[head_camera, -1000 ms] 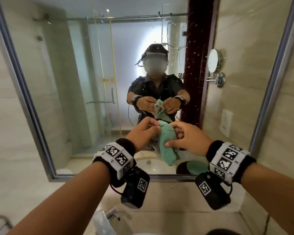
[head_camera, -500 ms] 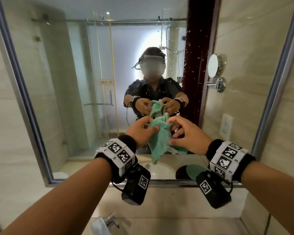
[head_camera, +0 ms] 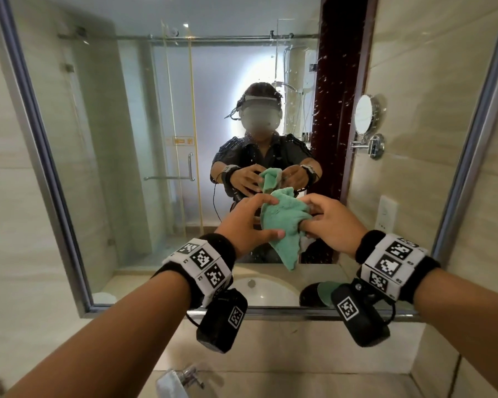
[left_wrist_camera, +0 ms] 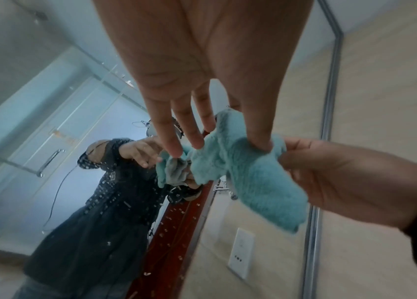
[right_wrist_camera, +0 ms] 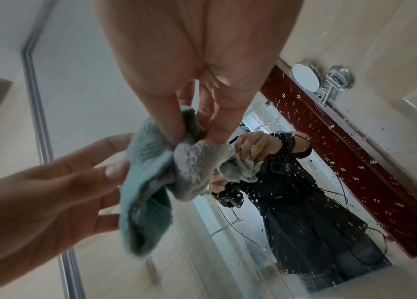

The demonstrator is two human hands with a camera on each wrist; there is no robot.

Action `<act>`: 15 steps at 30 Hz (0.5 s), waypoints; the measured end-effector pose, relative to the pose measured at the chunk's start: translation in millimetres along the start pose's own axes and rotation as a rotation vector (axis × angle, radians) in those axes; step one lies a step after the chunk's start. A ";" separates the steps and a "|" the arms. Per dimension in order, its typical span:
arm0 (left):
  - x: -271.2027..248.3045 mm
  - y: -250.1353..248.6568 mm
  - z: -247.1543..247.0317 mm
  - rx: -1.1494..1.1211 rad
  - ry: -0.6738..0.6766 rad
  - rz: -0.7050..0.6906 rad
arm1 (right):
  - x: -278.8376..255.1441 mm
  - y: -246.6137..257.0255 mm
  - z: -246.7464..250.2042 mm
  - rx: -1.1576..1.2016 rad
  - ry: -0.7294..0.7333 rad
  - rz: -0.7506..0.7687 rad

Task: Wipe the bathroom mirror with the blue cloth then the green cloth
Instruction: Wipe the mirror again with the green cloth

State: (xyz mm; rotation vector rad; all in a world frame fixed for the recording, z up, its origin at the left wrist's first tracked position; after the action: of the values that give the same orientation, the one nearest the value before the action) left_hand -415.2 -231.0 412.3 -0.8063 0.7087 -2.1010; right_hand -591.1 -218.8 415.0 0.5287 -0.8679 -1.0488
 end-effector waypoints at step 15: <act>9.0 -7.4 10.2 0.429 -0.074 -0.040 | -1.3 23.9 -8.6 0.408 0.138 0.044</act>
State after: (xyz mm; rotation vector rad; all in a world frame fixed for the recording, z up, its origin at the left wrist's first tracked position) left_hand -415.6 -236.4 426.8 -0.6554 0.1890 -2.1393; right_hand -571.9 -207.7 427.4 0.9090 -0.9709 -0.7850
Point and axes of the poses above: each hand's wrist, its own x-axis towards the middle knuckle, its own z-axis out of the back of the hand, y = z × x, the point moved 3 cm from there along x, towards the middle knuckle, and after that the axes turned 7 degrees about y, right-handed, at the moved point
